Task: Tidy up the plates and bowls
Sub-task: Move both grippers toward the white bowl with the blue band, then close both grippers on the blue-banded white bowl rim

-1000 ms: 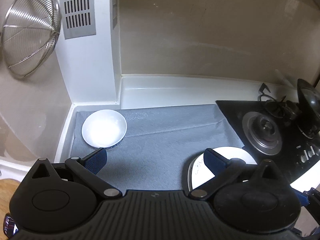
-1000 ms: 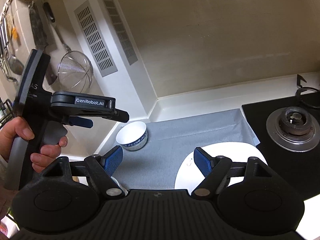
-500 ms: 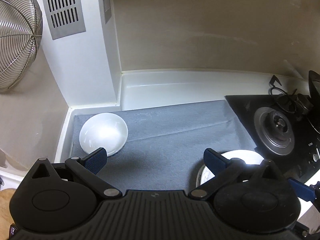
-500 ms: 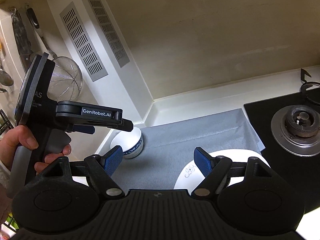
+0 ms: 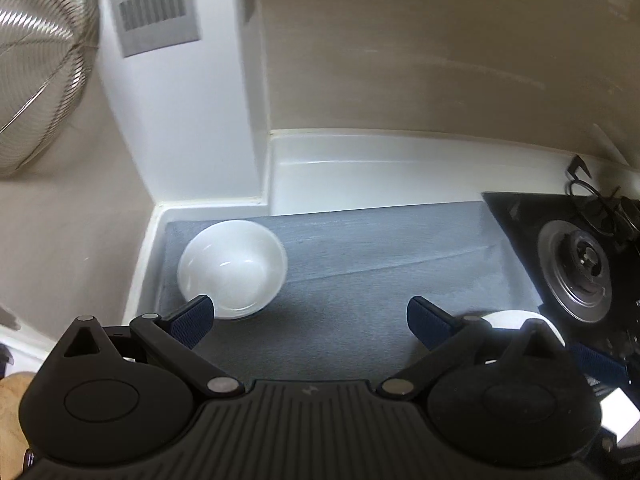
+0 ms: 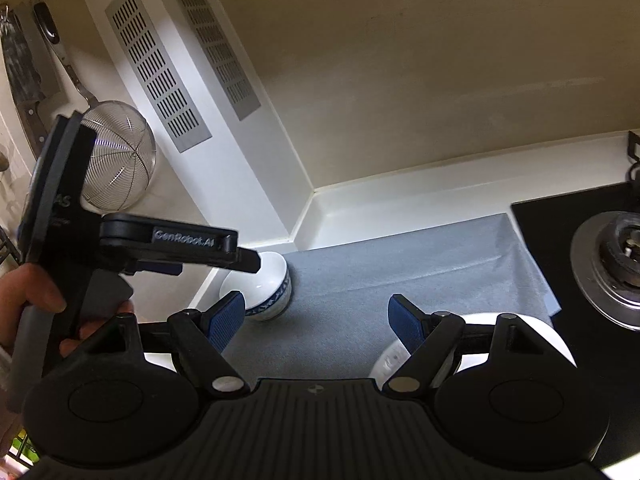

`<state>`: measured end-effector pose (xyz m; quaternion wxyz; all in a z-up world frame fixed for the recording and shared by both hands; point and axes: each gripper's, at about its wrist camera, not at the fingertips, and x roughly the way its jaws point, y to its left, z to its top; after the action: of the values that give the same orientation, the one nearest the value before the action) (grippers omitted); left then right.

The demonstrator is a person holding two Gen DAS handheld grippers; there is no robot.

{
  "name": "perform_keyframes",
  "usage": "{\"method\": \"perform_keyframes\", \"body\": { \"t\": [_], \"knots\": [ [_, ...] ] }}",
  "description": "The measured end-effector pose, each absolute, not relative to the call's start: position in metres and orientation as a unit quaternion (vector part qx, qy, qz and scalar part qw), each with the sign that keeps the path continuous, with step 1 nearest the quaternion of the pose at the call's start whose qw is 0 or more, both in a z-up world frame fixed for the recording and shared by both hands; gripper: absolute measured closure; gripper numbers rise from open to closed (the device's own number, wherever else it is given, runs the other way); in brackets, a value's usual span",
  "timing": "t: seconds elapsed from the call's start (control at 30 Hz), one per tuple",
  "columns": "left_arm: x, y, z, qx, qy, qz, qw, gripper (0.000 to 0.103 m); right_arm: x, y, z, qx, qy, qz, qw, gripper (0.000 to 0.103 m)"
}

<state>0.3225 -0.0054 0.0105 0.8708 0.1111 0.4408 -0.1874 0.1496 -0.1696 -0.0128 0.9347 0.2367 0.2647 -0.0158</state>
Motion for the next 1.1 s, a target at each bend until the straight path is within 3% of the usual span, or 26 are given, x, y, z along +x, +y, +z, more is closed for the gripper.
{"method": "perform_keyframes", "body": {
  "t": [0.53,1.1],
  "knots": [
    [0.346,0.038,0.004,0.057,0.458,-0.121,0.879,0.0,0.24,-0.16,-0.023,0.202,0.304,0.022,0.931,0.022],
    [0.386,0.069,-0.043,-0.04,0.484,0.007,0.874,0.0,0.359,-0.161,-0.085,0.221,0.387,0.034,0.895,0.022]
  ]
}}
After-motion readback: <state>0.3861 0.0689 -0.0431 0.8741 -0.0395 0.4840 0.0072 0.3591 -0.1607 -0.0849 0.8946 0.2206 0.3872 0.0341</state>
